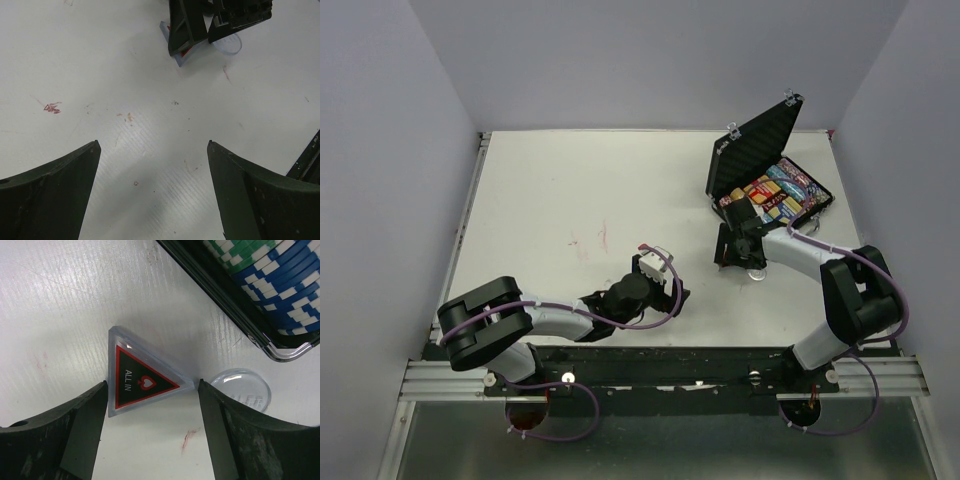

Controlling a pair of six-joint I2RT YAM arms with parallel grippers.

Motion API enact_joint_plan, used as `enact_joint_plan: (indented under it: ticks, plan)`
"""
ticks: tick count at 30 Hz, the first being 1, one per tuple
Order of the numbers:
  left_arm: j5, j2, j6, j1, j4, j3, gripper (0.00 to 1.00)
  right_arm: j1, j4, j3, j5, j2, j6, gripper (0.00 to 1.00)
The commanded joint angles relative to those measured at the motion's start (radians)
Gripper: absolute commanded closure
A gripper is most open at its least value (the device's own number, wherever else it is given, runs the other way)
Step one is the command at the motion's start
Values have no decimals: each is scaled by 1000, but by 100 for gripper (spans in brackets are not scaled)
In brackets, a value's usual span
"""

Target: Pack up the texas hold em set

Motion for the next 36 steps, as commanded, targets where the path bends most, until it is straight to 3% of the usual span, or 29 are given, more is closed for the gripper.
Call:
enact_joint_plan:
  ticks: [1, 13, 21, 36]
  plan:
    - [-27, -1, 4, -6, 23, 2, 5, 6, -27, -9, 21, 37, 13, 21]
    - [-27, -3, 4, -6, 25, -1, 5, 4, -24, -9, 41, 45, -11, 30]
    - [-28, -6, 2, -6, 28, -4, 5, 6, -39, 0, 112, 57, -39, 19]
    - [-31, -10, 2, -4, 35, -12, 5, 6, -45, 12, 61, 97, -40, 22]
